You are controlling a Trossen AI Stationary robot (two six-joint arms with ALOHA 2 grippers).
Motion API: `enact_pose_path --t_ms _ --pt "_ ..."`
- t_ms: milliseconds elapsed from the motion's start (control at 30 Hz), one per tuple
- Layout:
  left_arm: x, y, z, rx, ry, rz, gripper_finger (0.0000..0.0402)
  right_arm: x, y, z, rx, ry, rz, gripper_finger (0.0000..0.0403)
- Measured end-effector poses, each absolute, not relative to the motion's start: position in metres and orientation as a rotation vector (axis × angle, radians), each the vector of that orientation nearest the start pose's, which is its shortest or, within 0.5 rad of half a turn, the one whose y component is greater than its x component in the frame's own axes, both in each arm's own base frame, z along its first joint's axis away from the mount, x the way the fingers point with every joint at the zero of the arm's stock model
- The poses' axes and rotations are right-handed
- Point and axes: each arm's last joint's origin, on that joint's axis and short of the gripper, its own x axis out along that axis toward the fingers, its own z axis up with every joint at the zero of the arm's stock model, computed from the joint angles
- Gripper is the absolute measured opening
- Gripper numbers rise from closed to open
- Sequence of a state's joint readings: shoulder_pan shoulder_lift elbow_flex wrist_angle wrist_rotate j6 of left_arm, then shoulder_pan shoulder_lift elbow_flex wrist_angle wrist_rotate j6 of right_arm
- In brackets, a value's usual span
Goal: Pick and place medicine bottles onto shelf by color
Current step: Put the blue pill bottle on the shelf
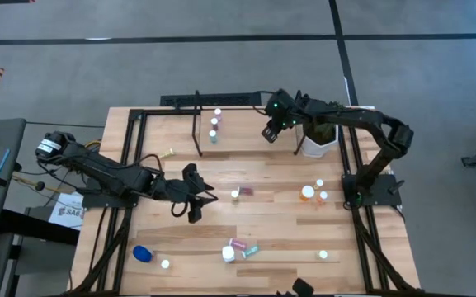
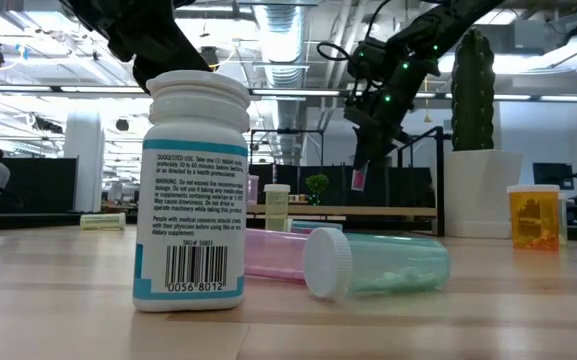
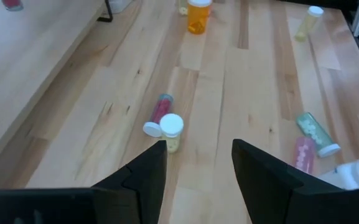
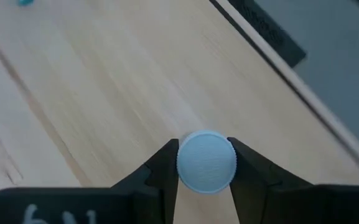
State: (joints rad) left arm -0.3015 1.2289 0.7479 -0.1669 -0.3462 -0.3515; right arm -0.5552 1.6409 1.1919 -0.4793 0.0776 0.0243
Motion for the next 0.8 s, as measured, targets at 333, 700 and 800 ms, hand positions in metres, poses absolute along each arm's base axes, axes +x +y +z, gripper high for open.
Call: enact_pose_path --t_ms 333,700,800 --pt "0.245 -0.062 0.235 -0.15 0.604 0.133 0.0168 0.298 -0.188 0.245 0.137 0.805 -0.574 0.0134" --pt "0.249 -0.055 0.238 -0.16 0.572 0.116 0.0168 0.296 -0.207 0.247 0.282 0.741 -0.686 0.0134" --pt "0.252 -0.05 0.239 -0.157 0.559 0.099 0.0168 0.306 -0.216 0.25 0.373 0.735 -0.728 0.0134"
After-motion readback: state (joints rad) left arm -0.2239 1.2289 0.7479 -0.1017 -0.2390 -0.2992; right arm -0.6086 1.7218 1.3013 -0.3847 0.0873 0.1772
